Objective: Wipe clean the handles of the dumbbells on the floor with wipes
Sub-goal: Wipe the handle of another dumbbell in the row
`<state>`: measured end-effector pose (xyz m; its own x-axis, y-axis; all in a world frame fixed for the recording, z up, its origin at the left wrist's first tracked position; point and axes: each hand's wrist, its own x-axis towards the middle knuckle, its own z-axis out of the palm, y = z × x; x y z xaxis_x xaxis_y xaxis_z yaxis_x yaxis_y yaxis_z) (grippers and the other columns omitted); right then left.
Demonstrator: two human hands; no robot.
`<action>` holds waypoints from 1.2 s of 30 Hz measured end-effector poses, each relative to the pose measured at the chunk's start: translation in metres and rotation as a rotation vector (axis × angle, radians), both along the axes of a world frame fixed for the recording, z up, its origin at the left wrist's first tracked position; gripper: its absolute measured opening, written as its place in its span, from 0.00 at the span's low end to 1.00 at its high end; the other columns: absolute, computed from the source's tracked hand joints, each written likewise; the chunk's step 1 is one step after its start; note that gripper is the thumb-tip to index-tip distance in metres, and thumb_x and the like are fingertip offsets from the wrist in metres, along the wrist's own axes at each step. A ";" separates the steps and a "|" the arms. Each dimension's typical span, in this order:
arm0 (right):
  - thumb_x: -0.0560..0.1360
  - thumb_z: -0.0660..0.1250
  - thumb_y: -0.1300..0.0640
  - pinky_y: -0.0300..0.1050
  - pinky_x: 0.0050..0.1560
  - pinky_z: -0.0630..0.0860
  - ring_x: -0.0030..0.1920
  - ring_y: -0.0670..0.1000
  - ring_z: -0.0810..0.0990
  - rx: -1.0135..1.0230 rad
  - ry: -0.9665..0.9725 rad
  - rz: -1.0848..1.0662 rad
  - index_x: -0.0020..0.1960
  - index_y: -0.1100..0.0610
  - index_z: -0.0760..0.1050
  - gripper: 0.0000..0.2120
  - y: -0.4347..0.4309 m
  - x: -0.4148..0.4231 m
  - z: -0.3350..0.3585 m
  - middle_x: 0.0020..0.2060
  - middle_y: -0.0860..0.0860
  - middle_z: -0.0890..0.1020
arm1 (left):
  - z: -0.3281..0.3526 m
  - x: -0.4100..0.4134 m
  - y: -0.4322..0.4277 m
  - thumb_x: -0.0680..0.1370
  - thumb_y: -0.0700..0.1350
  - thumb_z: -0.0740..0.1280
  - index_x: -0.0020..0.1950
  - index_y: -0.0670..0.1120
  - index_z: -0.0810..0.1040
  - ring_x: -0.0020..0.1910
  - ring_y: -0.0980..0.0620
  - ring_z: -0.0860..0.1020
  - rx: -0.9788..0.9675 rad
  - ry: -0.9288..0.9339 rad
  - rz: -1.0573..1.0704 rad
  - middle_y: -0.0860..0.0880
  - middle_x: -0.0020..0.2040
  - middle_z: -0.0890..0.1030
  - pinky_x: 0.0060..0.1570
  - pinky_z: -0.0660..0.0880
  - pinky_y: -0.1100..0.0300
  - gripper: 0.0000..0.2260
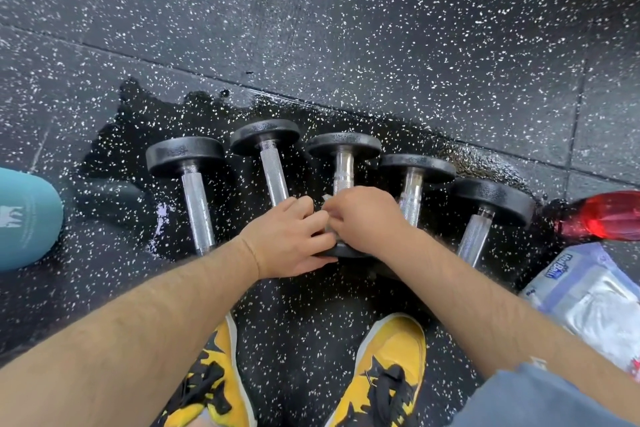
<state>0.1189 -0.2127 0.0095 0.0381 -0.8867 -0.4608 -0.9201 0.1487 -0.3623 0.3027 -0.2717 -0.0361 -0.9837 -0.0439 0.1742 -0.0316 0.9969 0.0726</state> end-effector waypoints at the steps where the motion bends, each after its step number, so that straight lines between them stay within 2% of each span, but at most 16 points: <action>1: 0.80 0.58 0.52 0.44 0.34 0.70 0.39 0.52 0.77 0.017 -0.026 -0.002 0.39 0.45 0.72 0.12 0.001 -0.003 0.002 0.35 0.46 0.76 | 0.001 0.000 -0.001 0.81 0.60 0.65 0.50 0.47 0.77 0.42 0.45 0.67 -0.004 0.000 -0.003 0.47 0.45 0.76 0.39 0.71 0.52 0.17; 2: 0.80 0.59 0.51 0.44 0.36 0.71 0.40 0.51 0.77 0.011 -0.046 -0.016 0.41 0.44 0.74 0.11 0.000 -0.006 0.002 0.37 0.45 0.78 | 0.002 0.000 -0.001 0.81 0.60 0.65 0.50 0.47 0.77 0.42 0.45 0.67 -0.007 0.003 -0.003 0.47 0.45 0.76 0.39 0.71 0.52 0.16; 4: 0.81 0.60 0.50 0.45 0.40 0.74 0.44 0.50 0.79 -0.037 -0.089 -0.081 0.50 0.43 0.81 0.11 0.002 -0.009 -0.001 0.44 0.44 0.82 | 0.003 -0.001 -0.001 0.81 0.60 0.64 0.49 0.47 0.76 0.42 0.45 0.68 -0.001 0.017 0.003 0.47 0.46 0.75 0.39 0.70 0.52 0.16; 6: 0.81 0.61 0.50 0.46 0.46 0.76 0.49 0.48 0.80 -0.048 -0.127 -0.150 0.57 0.43 0.81 0.10 0.009 -0.008 -0.001 0.49 0.43 0.83 | 0.002 -0.001 0.000 0.81 0.60 0.63 0.48 0.47 0.76 0.42 0.45 0.68 0.005 0.023 0.009 0.47 0.46 0.75 0.40 0.70 0.52 0.16; 9: 0.81 0.63 0.49 0.47 0.49 0.77 0.51 0.48 0.80 -0.036 -0.157 -0.206 0.56 0.44 0.80 0.08 0.018 -0.010 -0.002 0.50 0.43 0.83 | 0.000 0.000 0.000 0.81 0.60 0.64 0.48 0.47 0.76 0.42 0.45 0.68 0.002 0.015 0.000 0.47 0.47 0.74 0.40 0.70 0.52 0.16; 13: 0.80 0.63 0.53 0.47 0.48 0.76 0.50 0.48 0.80 -0.073 -0.223 -0.335 0.57 0.48 0.79 0.08 0.017 -0.011 -0.005 0.51 0.44 0.84 | 0.000 0.001 -0.001 0.82 0.60 0.63 0.48 0.47 0.75 0.42 0.45 0.68 0.016 0.006 0.008 0.47 0.47 0.77 0.40 0.71 0.52 0.16; 18: 0.81 0.63 0.53 0.49 0.47 0.77 0.48 0.50 0.79 -0.021 -0.227 -0.267 0.53 0.48 0.77 0.05 0.021 -0.014 -0.005 0.49 0.44 0.83 | 0.000 0.000 0.000 0.81 0.60 0.64 0.48 0.47 0.75 0.42 0.45 0.68 0.005 0.016 -0.002 0.47 0.51 0.71 0.40 0.70 0.52 0.16; 22: 0.81 0.61 0.52 0.45 0.41 0.73 0.45 0.49 0.78 -0.084 -0.154 -0.314 0.55 0.46 0.77 0.07 0.001 -0.011 -0.004 0.46 0.43 0.82 | -0.001 -0.001 -0.001 0.81 0.59 0.64 0.47 0.47 0.75 0.42 0.46 0.67 0.024 0.020 0.004 0.47 0.45 0.75 0.40 0.70 0.52 0.16; 28: 0.80 0.59 0.57 0.44 0.34 0.65 0.40 0.52 0.77 -0.049 0.114 -0.122 0.50 0.49 0.77 0.09 -0.020 0.004 -0.001 0.39 0.46 0.76 | -0.002 -0.001 0.000 0.81 0.59 0.65 0.47 0.46 0.78 0.41 0.46 0.68 0.045 0.025 0.018 0.47 0.43 0.75 0.39 0.70 0.52 0.16; 31: 0.80 0.59 0.58 0.43 0.31 0.63 0.38 0.53 0.76 -0.056 0.136 -0.199 0.51 0.50 0.77 0.08 -0.025 0.004 -0.003 0.39 0.47 0.77 | 0.000 -0.002 -0.001 0.81 0.59 0.65 0.47 0.46 0.78 0.41 0.46 0.68 0.051 0.026 0.017 0.47 0.43 0.76 0.40 0.70 0.52 0.16; 36: 0.81 0.60 0.54 0.44 0.39 0.68 0.43 0.50 0.74 0.033 -0.018 -0.125 0.54 0.45 0.80 0.10 -0.009 -0.002 -0.001 0.44 0.44 0.79 | -0.001 -0.001 0.000 0.80 0.59 0.67 0.47 0.47 0.77 0.40 0.46 0.69 0.036 0.029 0.008 0.47 0.45 0.75 0.39 0.70 0.53 0.16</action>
<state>0.1167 -0.2215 0.0082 -0.0637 -0.8692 -0.4904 -0.8871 0.2744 -0.3713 0.3014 -0.2715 -0.0371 -0.9780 -0.0584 0.2005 -0.0368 0.9933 0.1099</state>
